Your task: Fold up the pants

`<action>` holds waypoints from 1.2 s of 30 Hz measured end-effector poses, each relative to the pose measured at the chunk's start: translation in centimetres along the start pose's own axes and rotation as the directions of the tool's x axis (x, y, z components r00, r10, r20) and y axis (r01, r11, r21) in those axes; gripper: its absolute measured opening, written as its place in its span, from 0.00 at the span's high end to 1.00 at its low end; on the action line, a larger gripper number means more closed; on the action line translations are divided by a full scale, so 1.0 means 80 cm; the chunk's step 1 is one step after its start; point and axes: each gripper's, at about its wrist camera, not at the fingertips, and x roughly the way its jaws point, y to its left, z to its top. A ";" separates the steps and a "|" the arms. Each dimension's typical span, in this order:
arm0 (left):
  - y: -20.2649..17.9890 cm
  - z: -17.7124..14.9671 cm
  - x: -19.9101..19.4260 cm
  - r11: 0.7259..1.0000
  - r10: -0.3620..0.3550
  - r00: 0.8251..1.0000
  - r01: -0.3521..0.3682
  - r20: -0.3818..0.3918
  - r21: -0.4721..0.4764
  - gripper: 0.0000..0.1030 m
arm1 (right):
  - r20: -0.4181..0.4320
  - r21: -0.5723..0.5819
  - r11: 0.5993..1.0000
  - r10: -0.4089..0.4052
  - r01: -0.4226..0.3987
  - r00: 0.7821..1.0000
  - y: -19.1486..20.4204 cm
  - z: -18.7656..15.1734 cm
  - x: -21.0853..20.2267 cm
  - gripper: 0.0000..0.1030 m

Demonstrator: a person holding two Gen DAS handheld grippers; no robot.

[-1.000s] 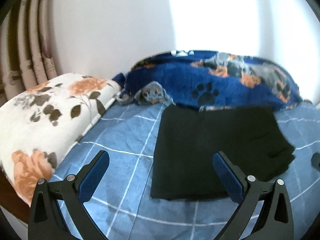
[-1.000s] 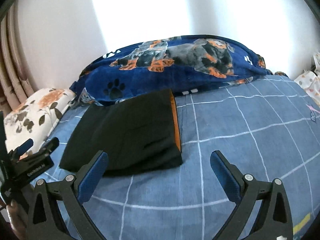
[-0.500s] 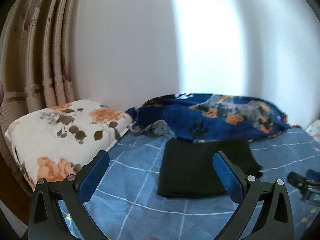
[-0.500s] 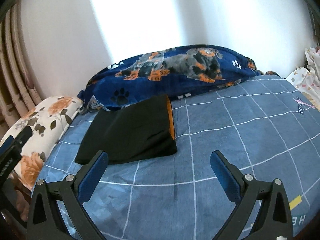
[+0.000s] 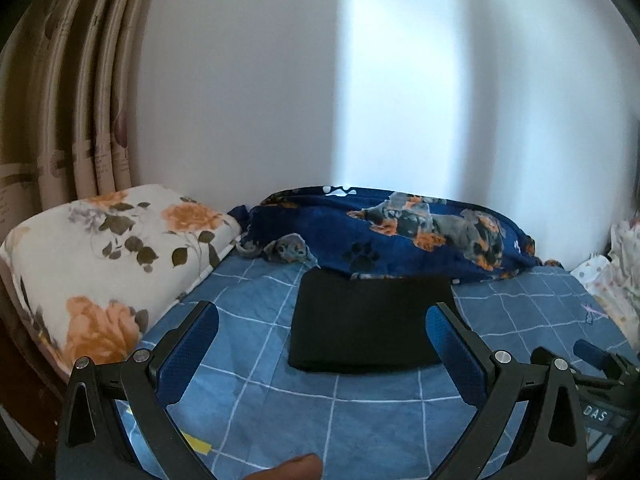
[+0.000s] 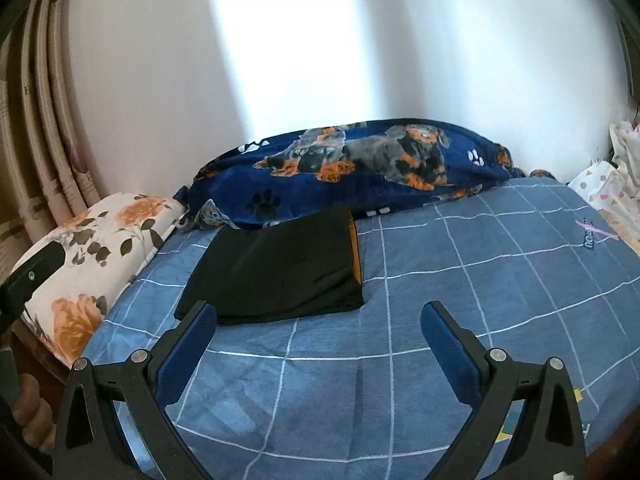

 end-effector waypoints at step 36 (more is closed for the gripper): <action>0.000 -0.012 0.011 1.000 0.023 0.999 -0.023 -0.041 0.016 0.00 | 0.001 0.004 1.000 -0.008 0.008 1.000 0.002 -0.010 -0.017 0.01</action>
